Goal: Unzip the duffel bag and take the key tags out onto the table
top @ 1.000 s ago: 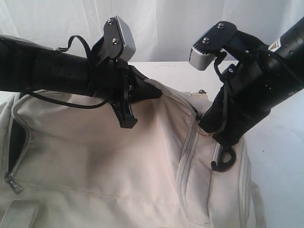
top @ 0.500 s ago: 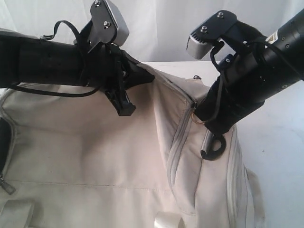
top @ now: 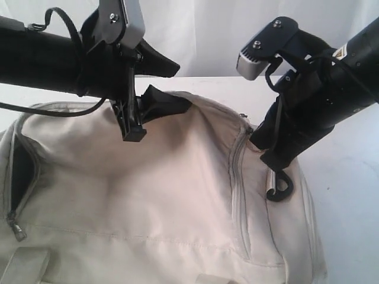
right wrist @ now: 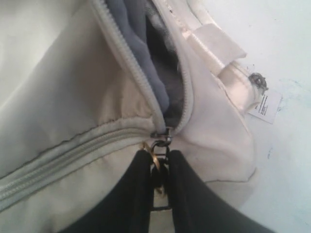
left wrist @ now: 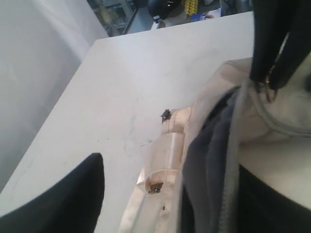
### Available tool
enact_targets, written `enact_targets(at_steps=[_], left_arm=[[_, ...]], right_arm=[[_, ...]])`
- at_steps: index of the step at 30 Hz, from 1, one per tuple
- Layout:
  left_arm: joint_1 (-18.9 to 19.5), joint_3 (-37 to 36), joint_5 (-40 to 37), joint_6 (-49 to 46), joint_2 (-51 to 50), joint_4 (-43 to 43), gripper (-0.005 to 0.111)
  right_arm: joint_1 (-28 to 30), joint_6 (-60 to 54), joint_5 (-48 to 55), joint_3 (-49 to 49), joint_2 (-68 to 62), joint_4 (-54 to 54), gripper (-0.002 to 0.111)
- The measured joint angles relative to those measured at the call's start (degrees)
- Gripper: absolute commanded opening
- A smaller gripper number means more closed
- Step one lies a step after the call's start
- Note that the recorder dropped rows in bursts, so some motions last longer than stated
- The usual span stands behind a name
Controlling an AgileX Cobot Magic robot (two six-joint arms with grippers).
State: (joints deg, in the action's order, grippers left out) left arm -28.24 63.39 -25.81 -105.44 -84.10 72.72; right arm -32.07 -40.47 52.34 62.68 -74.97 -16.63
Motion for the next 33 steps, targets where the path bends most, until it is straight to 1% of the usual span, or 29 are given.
enact_targets(at_steps=[3,6,12,14,18,22,25,28,31,33], left_arm=[[0.1,0.0,-4.4,-1.1,0.0,-0.9,0.063],[0.1,0.0,-8.1,-1.6,0.0,-1.2,0.063],[0.1,0.0,-11.4,-3.5,0.0,-1.2,0.063],[0.1,0.0,-11.9,-5.5,0.0,-0.3,0.063],[-2.0,0.1,-10.4,-6.7,0.0,2.6,0.063],[-5.7,0.4,-5.1,-6.7,-1.2,4.9,0.063],[-6.7,0.9,-2.6,-6.7,-3.5,5.3,0.062],[-7.0,2.0,-1.8,-6.7,-6.2,5.5,0.055],[-7.0,2.8,-1.5,-6.7,-7.4,5.6,0.041],[-7.0,3.1,-1.3,-6.7,-7.6,5.7,0.028]], right_arm=[[0.0,0.0,-0.1,0.0,0.0,-0.1,0.0],[0.0,0.0,-0.1,0.0,0.0,-0.4,0.0],[0.0,0.0,-0.2,0.0,0.0,-1.2,0.0],[0.0,0.0,-0.2,0.0,0.0,-1.3,0.0],[0.0,-0.4,-0.2,0.0,0.0,-2.4,0.0],[0.0,-1.9,0.3,0.0,0.0,-4.4,0.0],[0.0,-2.3,0.9,0.0,0.0,-4.9,0.0],[0.0,-2.4,1.8,0.0,-0.1,-5.0,0.0],[0.0,-2.4,2.0,0.0,-0.2,-5.0,0.0],[0.0,-2.4,2.0,0.0,-0.2,-5.0,0.0]])
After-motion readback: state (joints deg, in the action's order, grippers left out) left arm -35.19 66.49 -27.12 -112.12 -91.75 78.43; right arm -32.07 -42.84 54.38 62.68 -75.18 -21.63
